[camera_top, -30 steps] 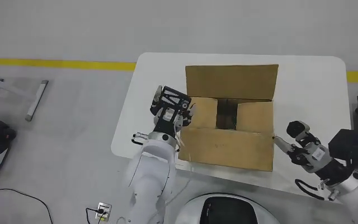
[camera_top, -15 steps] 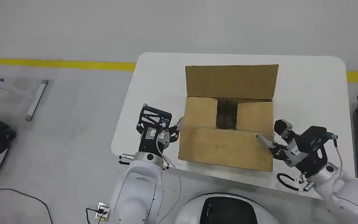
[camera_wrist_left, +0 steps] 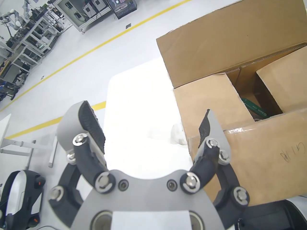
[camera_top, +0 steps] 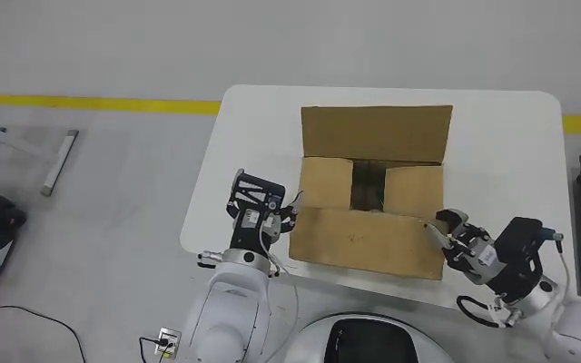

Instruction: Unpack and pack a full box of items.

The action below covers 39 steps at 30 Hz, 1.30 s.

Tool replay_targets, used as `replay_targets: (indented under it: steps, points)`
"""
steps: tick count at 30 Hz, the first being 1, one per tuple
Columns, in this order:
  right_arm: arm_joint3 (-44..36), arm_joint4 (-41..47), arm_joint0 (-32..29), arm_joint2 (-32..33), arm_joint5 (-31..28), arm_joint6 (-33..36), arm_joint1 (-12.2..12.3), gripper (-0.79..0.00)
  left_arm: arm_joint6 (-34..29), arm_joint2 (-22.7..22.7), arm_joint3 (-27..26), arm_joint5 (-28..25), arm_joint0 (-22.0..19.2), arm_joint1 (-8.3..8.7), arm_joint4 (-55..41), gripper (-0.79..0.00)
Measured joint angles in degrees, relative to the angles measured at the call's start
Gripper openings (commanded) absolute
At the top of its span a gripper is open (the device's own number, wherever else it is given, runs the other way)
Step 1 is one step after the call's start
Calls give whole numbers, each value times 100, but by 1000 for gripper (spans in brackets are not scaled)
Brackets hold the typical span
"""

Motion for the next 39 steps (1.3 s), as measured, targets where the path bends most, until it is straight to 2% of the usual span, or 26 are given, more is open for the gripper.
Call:
replay_targets:
  steps: [1,7,12,16,22,28,30,31,33,35,37,39]
  points:
    - [1,167,-63,59,-70,-41,5,-785,-4,21,-6,11,-5,2,1,0]
    - [-184,235,-357,352,-764,-167,54,-785,-29,122,-53,40,-60,13,3,0]
    - [-353,-234,-518,530,-956,-646,54,-785,-86,242,-129,42,-191,12,-41,0]
    - [-555,-952,-693,602,-1148,-1410,32,-785,-222,413,-123,-89,-470,10,161,0]
    - [-575,-1810,-891,547,-986,-2537,-12,-785,-548,800,256,-338,-927,-15,463,0]
    - [-557,-2366,-1054,444,-840,-3131,-26,-785,-974,1178,463,-792,-1022,-24,554,0]
    - [-550,-2466,-1072,419,-803,-3213,-25,-757,-1025,1254,489,-895,-1009,-20,616,0]
    - [-545,-2505,-1078,406,-774,-3256,-25,-705,-1050,1299,487,-945,-985,-18,624,0]
    - [-536,-2508,-1084,392,-715,-3301,-25,-662,-1092,1353,453,-1030,-942,-15,616,0]
    - [-523,-2406,-1093,371,-664,-3327,-26,-502,-1152,1403,406,-1198,-887,-5,588,0]
    - [-529,-2314,-1087,379,-648,-3282,-22,-446,-1184,1417,350,-1476,-844,12,522,0]
    - [-536,-2200,-1075,389,-634,-3251,-19,-425,-1221,1392,290,-1727,-824,30,510,0]
